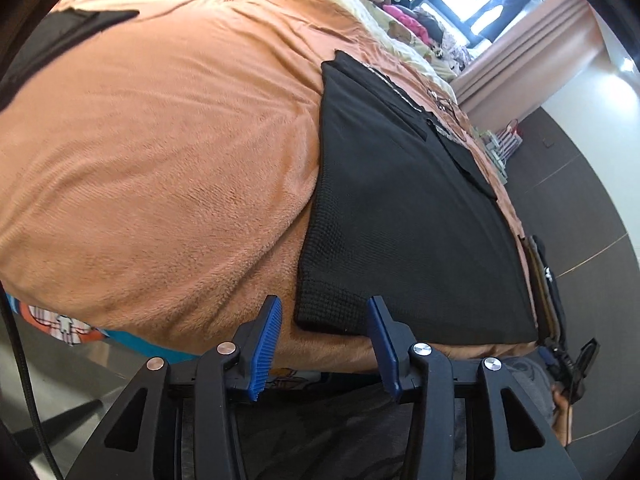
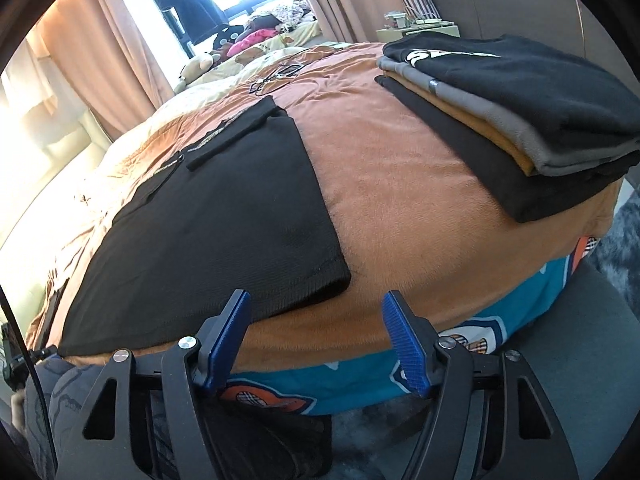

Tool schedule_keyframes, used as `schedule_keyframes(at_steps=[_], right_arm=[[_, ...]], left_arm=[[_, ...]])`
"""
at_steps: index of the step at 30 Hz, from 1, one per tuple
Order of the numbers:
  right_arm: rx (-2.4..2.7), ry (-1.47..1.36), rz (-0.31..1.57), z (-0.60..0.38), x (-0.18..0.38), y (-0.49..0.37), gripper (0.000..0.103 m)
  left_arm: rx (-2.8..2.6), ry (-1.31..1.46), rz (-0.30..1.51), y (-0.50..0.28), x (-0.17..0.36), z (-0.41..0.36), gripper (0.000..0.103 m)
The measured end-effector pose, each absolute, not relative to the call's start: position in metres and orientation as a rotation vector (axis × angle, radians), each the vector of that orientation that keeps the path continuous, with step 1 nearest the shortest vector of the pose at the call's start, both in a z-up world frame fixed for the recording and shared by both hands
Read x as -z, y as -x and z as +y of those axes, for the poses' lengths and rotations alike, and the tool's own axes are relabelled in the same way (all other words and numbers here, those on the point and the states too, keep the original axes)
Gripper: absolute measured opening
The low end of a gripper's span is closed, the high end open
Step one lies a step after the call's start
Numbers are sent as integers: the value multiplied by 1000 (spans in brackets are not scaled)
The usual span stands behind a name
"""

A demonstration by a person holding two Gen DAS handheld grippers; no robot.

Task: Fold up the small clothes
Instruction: 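Move both grippers to the shirt hem and close them on it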

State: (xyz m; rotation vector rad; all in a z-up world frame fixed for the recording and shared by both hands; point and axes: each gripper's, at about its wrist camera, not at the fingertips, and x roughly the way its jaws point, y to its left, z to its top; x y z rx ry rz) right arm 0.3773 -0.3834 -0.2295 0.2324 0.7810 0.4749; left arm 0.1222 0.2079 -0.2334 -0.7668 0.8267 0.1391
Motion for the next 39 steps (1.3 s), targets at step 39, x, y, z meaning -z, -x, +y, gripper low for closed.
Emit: schedule_keyframes(at_steps=[39], right_arm=[[-580, -695, 818, -391, 294, -419, 47]], left_arm=[[-165, 1108, 669, -127, 243, 196, 46]])
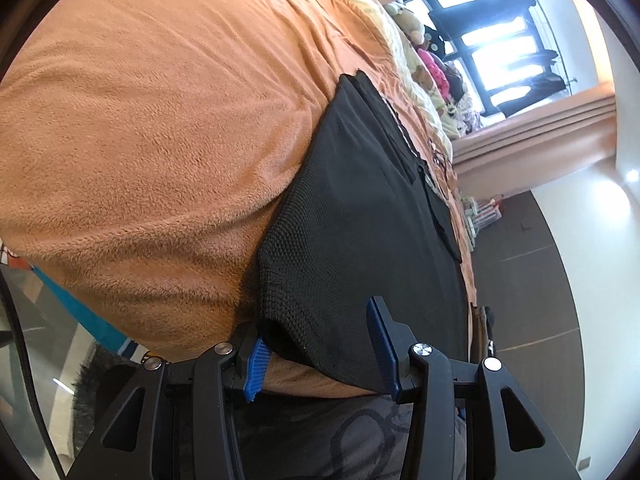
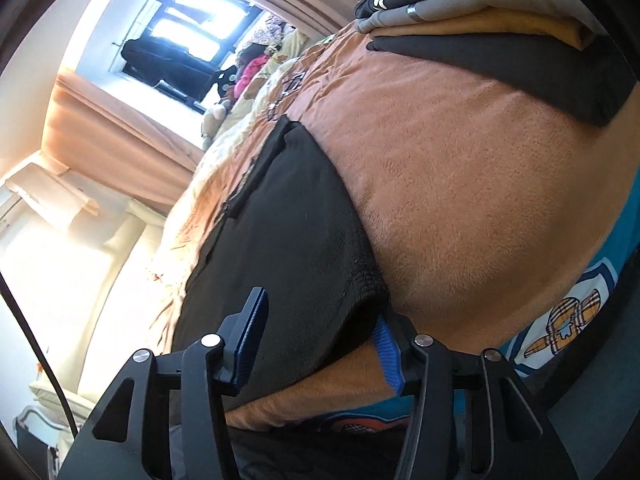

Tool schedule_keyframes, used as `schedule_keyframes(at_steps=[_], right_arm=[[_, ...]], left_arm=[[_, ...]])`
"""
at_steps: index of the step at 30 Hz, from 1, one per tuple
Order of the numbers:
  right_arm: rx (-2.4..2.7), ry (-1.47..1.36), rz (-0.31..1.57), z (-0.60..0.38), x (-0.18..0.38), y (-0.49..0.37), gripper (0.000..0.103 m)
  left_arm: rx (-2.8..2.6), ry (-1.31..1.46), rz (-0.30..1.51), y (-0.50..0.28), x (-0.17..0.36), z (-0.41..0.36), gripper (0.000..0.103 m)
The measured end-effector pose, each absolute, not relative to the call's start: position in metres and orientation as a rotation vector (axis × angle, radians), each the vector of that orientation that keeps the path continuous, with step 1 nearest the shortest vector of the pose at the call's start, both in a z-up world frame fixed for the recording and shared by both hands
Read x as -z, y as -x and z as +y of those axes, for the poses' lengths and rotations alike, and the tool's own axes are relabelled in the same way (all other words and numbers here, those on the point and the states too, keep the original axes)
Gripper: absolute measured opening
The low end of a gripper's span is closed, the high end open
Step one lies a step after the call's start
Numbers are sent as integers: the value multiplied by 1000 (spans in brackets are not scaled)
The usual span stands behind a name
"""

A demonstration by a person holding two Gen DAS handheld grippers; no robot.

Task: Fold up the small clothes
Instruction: 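Move both grippers to the shirt hem and close them on it, then lift the held hem with both grippers and fold it toward the collar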

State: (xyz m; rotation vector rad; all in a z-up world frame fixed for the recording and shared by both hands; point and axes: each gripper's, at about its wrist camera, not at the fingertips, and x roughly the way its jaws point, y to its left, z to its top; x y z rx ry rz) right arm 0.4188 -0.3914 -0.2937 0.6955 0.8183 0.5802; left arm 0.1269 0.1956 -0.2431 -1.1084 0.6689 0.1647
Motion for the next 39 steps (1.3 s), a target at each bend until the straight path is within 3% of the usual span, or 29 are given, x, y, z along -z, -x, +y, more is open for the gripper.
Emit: schedule_keyframes(at_steps=[4, 6, 7, 9, 11, 27, 39], right_arm=[[-527, -694, 816, -381, 289, -418, 40], [-497, -698, 819, -377, 290, -418, 27], [-488, -704, 818, -377, 291, -419, 23], [-480, -711, 814, -376, 291, -420, 7], [-481, -710, 805, -375, 287, -424, 1], [-582, -706, 662, -369, 214, -375, 0], [-650, -688, 605, -387, 202, -325, 0]], left_arm=[[-224, 1098, 668, -131, 245, 192, 46], [-256, 1096, 662, -132, 244, 192, 44], [-273, 1088, 665, -132, 244, 192, 39], [-336, 1059, 687, -132, 244, 194, 15], [-356, 1075, 689, -129, 248, 200, 5], [-369, 998, 527, -98, 176, 221, 3], [-306, 1013, 424, -35, 142, 228, 3]])
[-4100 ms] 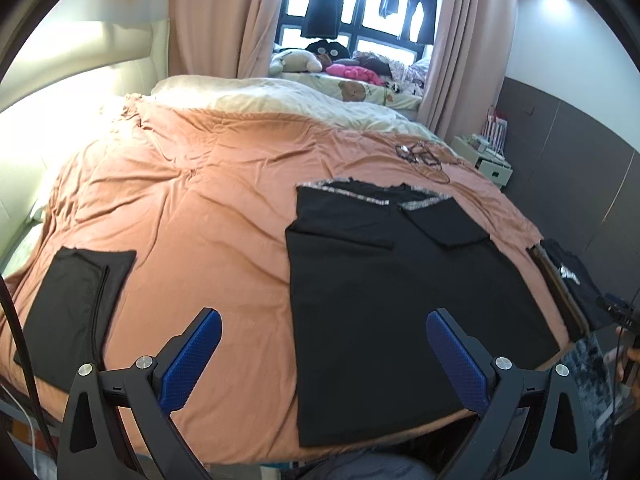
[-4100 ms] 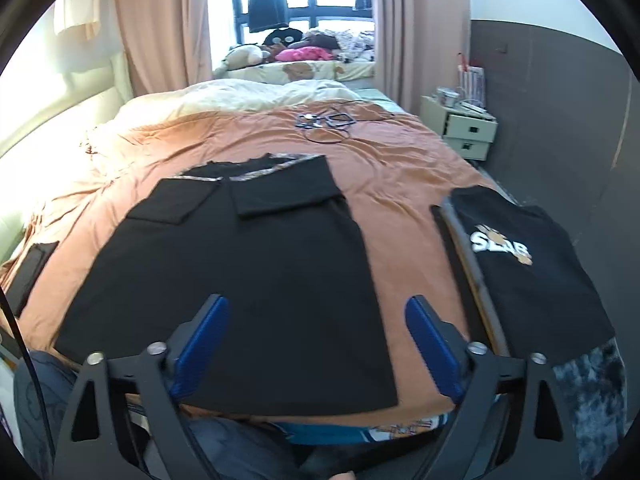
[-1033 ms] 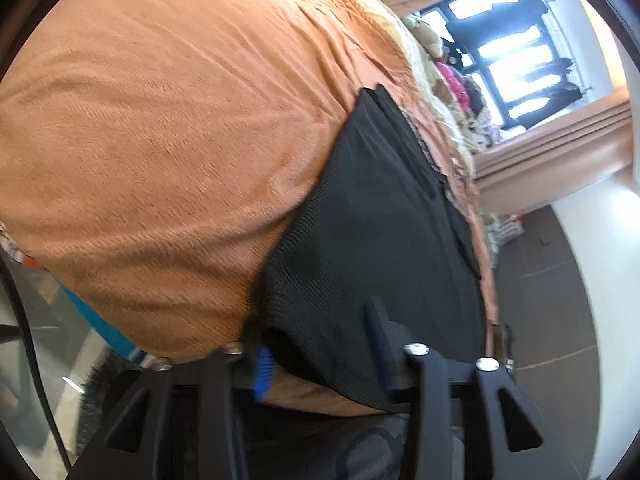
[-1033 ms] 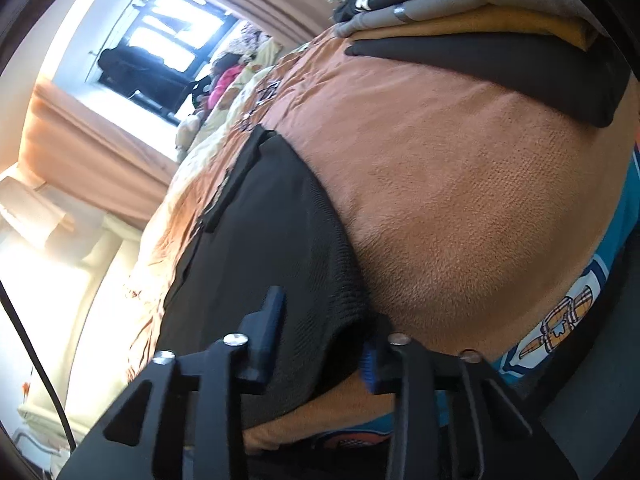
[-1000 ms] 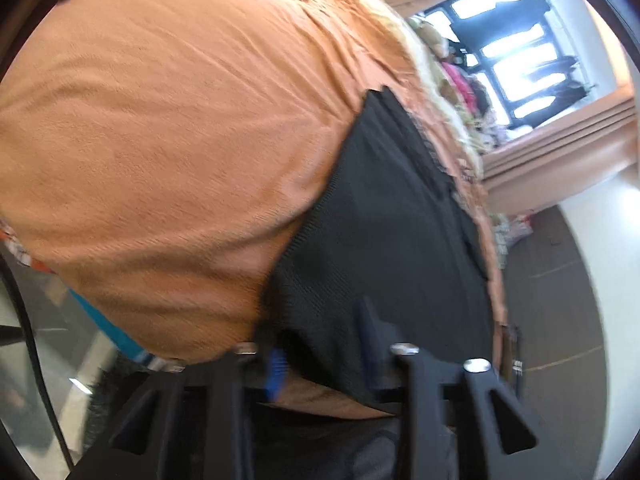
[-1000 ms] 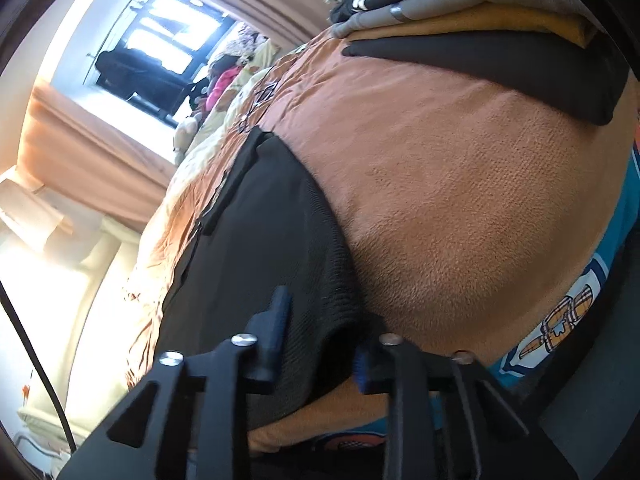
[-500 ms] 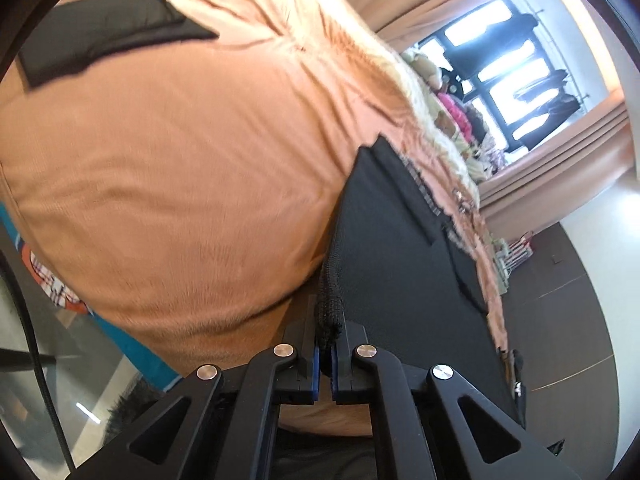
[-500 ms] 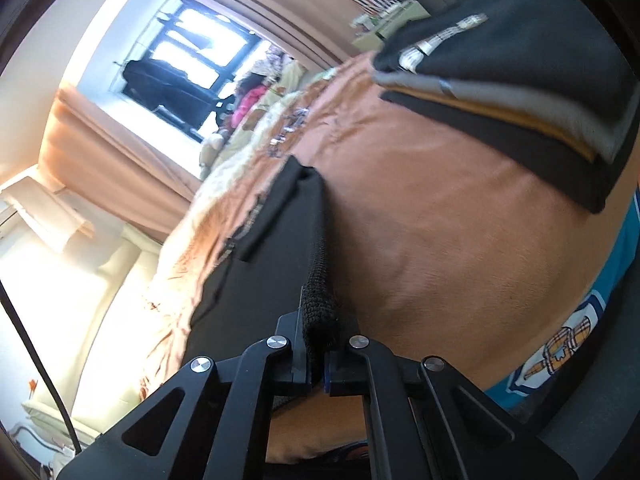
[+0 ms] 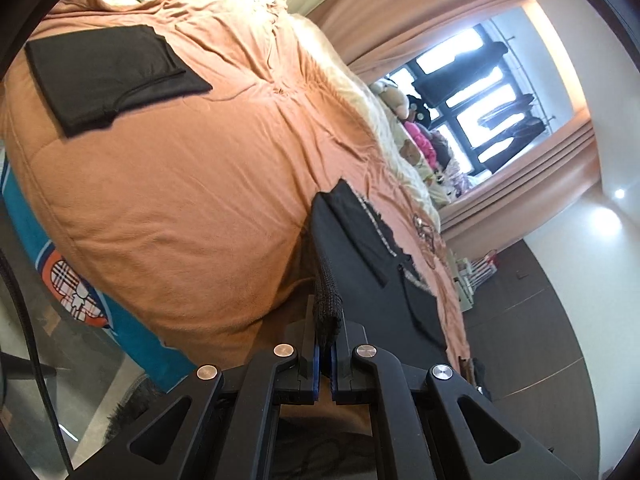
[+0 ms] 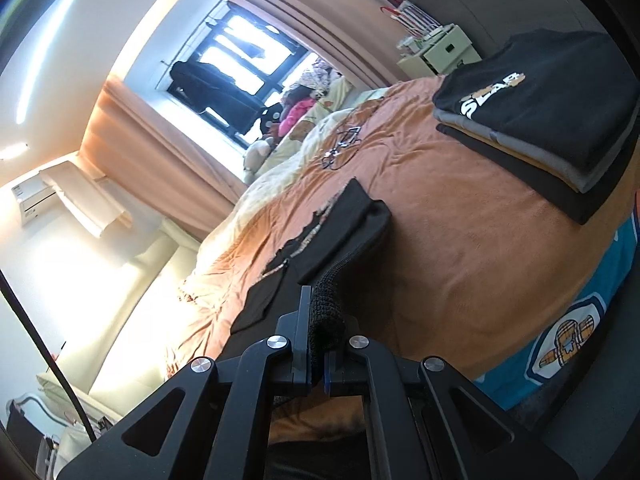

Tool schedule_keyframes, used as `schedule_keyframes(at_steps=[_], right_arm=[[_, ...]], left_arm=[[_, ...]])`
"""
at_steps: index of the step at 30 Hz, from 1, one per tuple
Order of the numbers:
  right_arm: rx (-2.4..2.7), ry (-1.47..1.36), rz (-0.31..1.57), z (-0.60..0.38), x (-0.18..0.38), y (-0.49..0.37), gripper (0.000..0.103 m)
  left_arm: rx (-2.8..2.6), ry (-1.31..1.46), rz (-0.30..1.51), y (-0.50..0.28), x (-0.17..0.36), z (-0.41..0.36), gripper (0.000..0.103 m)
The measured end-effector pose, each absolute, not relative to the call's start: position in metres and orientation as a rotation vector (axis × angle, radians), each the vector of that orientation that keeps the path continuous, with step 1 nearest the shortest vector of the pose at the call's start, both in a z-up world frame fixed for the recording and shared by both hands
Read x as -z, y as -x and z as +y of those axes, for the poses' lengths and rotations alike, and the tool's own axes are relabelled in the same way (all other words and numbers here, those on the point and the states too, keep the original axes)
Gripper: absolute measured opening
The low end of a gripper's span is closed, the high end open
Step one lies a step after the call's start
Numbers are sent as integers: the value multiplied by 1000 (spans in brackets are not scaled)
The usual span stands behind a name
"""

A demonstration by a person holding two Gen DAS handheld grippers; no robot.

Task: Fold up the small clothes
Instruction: 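Lift the held hem with both grippers and fold it toward the collar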

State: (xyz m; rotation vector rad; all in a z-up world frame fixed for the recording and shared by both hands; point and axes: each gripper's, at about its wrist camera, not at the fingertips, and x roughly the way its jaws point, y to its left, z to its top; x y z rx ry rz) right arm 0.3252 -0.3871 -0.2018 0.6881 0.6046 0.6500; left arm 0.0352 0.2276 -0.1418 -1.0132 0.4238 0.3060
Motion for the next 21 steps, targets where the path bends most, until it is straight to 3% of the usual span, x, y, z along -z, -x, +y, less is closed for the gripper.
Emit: schedule_keyframes(at_steps=[21], right_arm=[[-736, -708, 576, -416, 189, -297, 0]], left_arm=[[-211, 1072, 319, 54, 107, 225, 3]])
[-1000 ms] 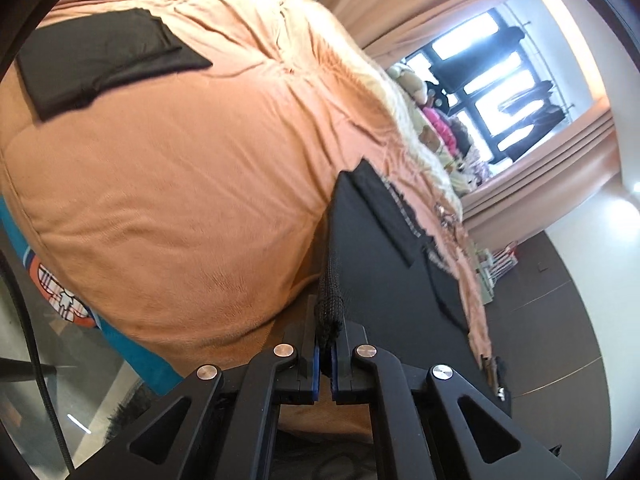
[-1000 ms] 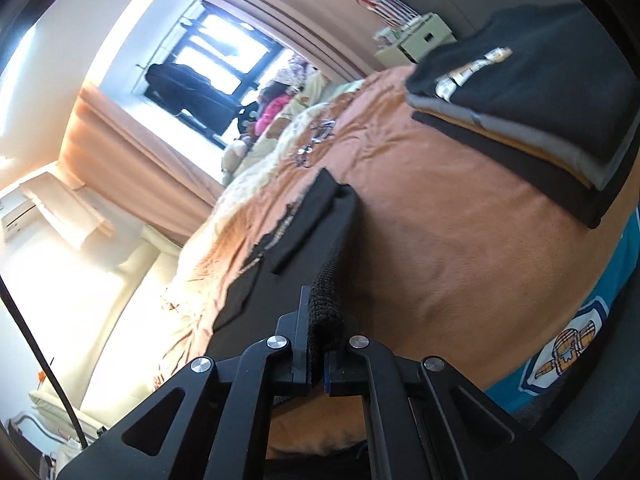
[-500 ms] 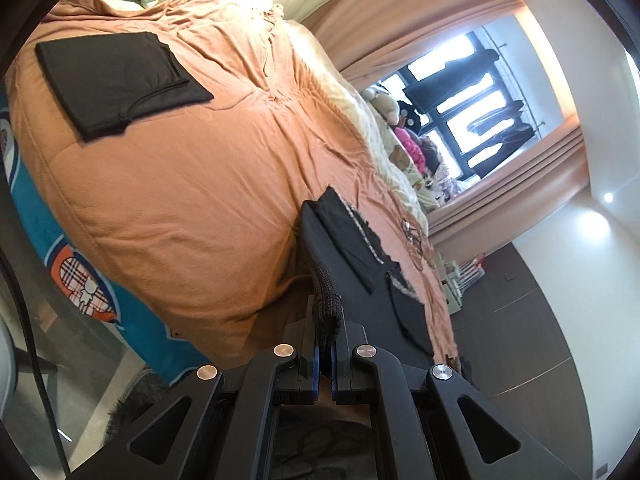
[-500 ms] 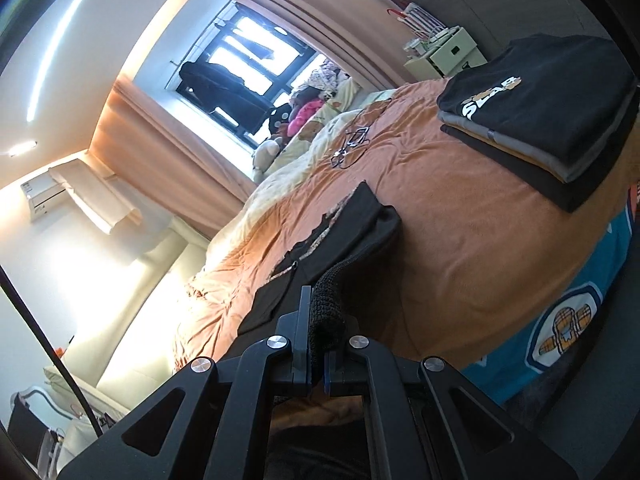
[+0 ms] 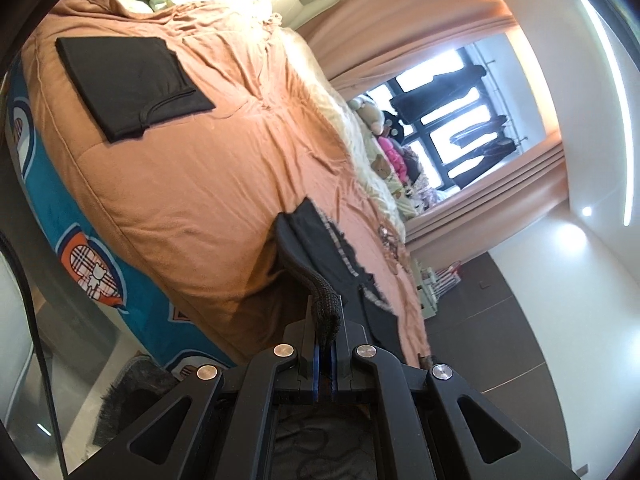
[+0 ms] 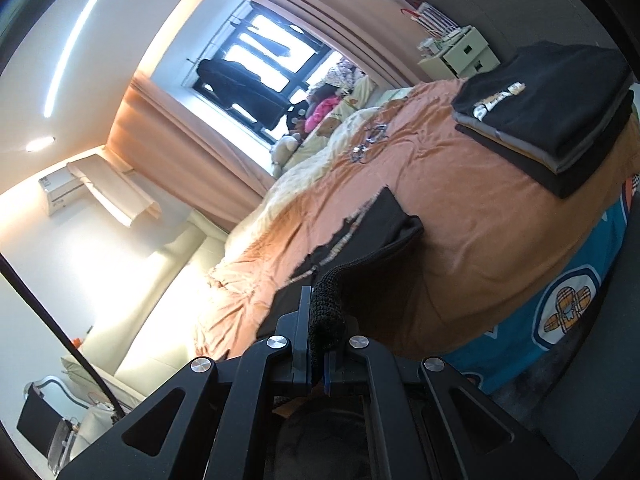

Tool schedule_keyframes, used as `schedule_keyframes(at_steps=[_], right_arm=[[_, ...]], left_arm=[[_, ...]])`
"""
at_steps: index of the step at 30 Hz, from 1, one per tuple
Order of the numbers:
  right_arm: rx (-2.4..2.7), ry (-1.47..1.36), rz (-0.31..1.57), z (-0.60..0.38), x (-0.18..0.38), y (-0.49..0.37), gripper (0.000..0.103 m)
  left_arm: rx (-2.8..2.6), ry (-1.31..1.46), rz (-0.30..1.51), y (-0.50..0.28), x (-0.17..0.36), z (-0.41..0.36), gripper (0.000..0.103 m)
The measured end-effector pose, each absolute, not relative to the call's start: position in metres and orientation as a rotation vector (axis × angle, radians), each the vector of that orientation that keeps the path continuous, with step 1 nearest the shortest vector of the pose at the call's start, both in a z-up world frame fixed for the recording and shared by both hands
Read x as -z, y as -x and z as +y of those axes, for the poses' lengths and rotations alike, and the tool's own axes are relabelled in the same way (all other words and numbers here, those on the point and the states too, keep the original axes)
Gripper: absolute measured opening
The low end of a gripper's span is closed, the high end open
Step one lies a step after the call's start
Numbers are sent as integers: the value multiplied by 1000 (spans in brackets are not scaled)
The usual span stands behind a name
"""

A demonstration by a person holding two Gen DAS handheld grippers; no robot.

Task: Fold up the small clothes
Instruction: 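Lift the held hem with both grippers and fold it toward the collar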

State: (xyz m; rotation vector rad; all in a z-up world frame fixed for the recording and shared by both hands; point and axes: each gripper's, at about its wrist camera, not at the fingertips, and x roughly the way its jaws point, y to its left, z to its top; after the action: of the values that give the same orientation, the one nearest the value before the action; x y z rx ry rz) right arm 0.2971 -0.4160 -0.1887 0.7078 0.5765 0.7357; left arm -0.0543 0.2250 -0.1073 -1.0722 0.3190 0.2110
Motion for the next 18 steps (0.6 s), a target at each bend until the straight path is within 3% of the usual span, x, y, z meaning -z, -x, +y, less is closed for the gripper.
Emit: schedule_keyframes(at_steps=[9, 18], right_arm=[[-775, -703, 513, -421, 195, -308, 0], [-757, -694, 532, -405, 209, -362, 0]], left_arm=[[-148, 1056, 256, 53, 72, 230, 3], [-142, 1015, 257, 4, 59, 244, 3]])
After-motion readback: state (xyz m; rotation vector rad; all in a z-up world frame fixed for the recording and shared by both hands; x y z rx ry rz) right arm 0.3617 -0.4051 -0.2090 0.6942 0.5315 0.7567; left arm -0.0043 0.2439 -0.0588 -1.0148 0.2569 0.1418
